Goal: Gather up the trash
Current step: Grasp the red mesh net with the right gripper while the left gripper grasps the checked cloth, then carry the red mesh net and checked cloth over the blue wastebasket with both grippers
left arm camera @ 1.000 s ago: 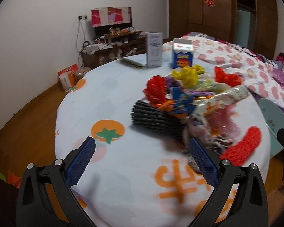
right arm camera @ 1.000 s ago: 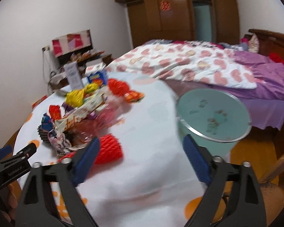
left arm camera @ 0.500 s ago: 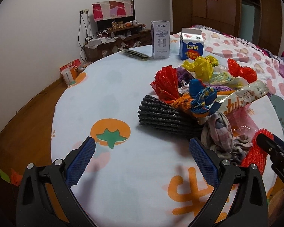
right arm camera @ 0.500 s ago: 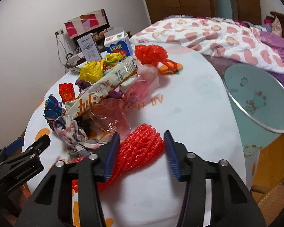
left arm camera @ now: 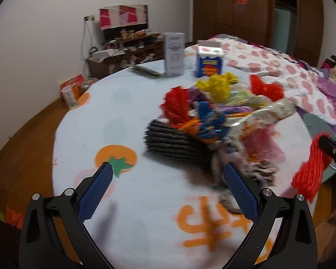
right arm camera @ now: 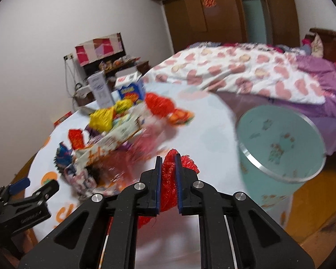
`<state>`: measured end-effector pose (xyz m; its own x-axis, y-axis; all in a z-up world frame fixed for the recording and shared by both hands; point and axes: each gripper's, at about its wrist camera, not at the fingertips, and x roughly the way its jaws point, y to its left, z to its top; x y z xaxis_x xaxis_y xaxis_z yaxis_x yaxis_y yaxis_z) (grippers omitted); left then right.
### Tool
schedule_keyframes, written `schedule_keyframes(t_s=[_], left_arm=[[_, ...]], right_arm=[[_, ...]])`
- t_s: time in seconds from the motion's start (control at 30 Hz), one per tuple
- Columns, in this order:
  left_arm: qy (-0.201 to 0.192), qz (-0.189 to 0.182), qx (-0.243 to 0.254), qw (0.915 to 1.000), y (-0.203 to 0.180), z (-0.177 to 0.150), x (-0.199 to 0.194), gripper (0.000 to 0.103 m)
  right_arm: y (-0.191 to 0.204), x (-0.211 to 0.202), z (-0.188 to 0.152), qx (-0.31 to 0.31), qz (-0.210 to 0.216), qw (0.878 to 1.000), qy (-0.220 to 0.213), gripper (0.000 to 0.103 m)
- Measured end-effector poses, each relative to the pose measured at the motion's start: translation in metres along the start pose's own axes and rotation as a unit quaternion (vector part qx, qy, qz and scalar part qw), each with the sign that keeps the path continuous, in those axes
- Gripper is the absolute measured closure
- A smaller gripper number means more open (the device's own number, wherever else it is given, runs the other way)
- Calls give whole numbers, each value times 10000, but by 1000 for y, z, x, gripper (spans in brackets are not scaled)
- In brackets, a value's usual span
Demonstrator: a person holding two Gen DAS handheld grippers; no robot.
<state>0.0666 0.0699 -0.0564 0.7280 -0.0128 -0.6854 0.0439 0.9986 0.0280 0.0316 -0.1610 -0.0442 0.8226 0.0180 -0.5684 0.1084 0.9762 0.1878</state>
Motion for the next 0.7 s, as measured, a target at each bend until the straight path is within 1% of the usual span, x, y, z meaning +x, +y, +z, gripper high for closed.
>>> schedule_keyframes(t_s=[0.07,0.1,0.17,0.2,0.23,0.3,0.33,0.37,0.4,0.5,0.53,0.57,0.6,0.63,0.67,0.7], left_arm=[[12,-108,68,9999,-9,2,-1,7],[82,-198,56,9998,-14,4,1,9],[224,-396,-18,9990,-23,7,4,15],[294,-468,-24,9985,-29,8,6,16],[338,-487,-4,9982,-35,8,9,16],[415,-383,83,9984,-47,7,18,22],[540,-402,104,9977,-53,6,25,31],[620,-464,87,9970,-55,5,29,37],[658,-544,65,9963,-57,3,32,40],[529,-540,167,9970,-63,2,31,48],[473,-588,204,9969,-64,2,29,57],[445,-618,228,9968,-64,2,29,64],[411,-629,259,9968,-65,2,28,65],[356,-612,305,9970,-66,2,26,68],[309,-602,329,9972,-66,2,24,76],[248,-589,362,9973,-66,2,22,79]], right_arm=[[-7,-3,4,24,-119,9999,-79,91],[-10,-3,4,49,-146,9998,-96,91],[-16,-3,4,118,-179,9997,-95,91],[-17,-3,3,127,-185,9997,-89,91],[-18,-1,1,118,-194,9997,-79,91],[-17,0,-1,99,-198,9997,-42,91],[-17,1,-2,87,-197,9998,-21,91],[-18,1,-3,73,-209,9998,-15,91],[-17,1,-3,58,-224,9997,-20,91],[-16,0,-5,23,-238,9997,-57,91],[-16,-1,-5,24,-237,9997,-69,91],[-16,-1,-5,27,-235,9997,-80,91],[-17,-2,-5,31,-231,9997,-93,91],[-16,-3,-4,32,-228,9997,-100,92],[-16,-4,-4,30,-225,9997,-111,91],[-15,-4,-4,27,-228,9997,-119,91]])
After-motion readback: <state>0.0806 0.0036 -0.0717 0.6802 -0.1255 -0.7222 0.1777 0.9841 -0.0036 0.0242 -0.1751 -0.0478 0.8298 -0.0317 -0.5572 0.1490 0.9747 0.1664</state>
